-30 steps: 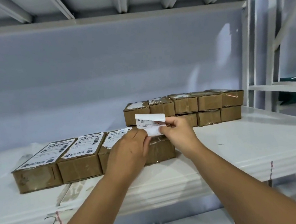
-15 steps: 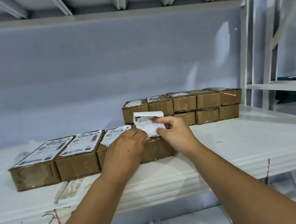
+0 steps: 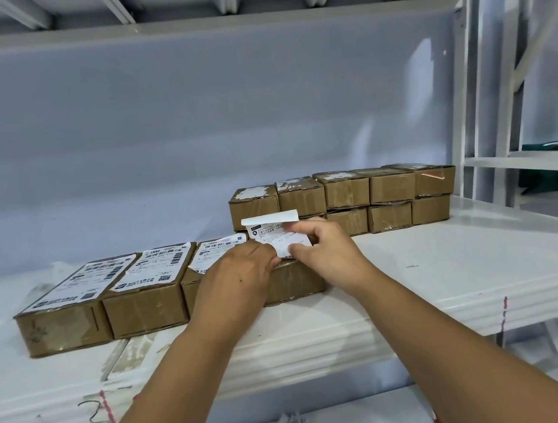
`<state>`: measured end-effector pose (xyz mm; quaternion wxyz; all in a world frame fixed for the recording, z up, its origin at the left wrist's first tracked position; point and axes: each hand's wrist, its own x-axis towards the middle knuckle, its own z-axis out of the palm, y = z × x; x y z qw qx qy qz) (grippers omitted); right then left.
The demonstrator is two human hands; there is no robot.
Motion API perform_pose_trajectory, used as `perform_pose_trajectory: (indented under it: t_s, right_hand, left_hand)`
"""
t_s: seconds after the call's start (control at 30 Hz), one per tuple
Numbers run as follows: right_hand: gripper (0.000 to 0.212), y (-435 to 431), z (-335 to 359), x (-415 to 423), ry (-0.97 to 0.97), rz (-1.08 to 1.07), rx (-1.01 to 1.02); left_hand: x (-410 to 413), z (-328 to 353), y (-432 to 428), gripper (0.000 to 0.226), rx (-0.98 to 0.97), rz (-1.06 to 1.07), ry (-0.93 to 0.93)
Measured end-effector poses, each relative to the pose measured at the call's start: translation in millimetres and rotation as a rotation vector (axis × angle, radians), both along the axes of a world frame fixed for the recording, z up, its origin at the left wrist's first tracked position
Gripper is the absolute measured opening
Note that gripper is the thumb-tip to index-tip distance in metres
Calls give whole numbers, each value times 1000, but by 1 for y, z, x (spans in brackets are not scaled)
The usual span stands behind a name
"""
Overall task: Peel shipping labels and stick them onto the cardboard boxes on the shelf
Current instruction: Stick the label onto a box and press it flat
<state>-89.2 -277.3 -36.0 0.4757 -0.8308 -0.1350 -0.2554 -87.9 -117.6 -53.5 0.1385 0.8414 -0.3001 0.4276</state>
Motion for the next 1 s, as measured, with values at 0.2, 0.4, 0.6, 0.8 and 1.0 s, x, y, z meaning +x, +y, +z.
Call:
perform_pose_trajectory:
  t_s: [0.2, 0.4, 0.6, 0.8, 1.0]
  right_hand:
    - [36, 2, -1, 0, 12, 16, -15]
    - [35, -1, -6, 2, 69, -59, -69]
    - [34, 0, -7, 4, 71, -105, -80]
    - [35, 0, -7, 2, 69, -154, -147]
    - [32, 0, -5, 0, 84, -167, -165]
  left_hand:
    - [-2, 2, 1, 46, 18, 26, 35]
    - [-12, 4, -1, 31, 51, 66, 52]
    - [-14, 6, 0, 33, 129, 203, -21]
    - [-10, 7, 0, 34, 137, 170, -45]
    - [-8, 3, 0, 29, 135, 82, -70]
